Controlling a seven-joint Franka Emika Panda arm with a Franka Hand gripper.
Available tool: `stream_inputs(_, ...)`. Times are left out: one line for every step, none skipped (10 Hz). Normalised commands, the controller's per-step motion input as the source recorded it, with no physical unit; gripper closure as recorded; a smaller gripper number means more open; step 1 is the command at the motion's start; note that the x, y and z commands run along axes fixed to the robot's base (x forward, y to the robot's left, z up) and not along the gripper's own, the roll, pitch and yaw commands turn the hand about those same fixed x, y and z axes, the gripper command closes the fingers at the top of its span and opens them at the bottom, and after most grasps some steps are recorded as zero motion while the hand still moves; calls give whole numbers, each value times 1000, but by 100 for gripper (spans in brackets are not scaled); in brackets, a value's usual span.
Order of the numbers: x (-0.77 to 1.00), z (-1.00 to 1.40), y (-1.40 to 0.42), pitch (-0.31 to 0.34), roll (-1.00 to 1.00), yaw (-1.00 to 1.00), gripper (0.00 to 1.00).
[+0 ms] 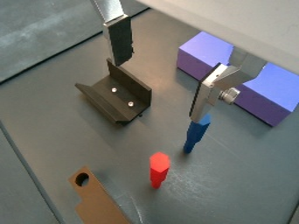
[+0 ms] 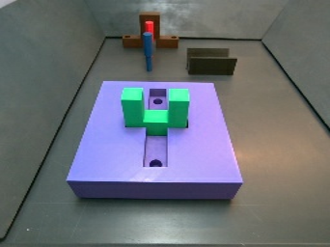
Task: Pick up the brown object. Move up. Move to above the board. Insert the brown object.
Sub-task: Pick up the brown object.
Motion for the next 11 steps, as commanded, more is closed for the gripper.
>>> stream_inputs(17,-77,423,4,29,0,0)
stream_inputs(0,-151,531,0,23,-3,0)
stream_inputs(0,-231,697,0,9,-49,0)
stream_inputs(0,-280,680,0,19,-91,0)
stream_inputs(0,-343,631,0,76,-160,0)
stream_inputs(0,-440,600,0,91,-303,0)
stream_inputs(-37,-446,634,0,77,-317,0)
stream_inputs(-240,-349,560,-29,81,-243,0)
stream_inputs(-351,-294,383,-81,44,-260,0)
stream_inputs(-309,-231,183,-101,19,-177,0)
stream_inputs(-129,-111,0,-63,0,-9,0)
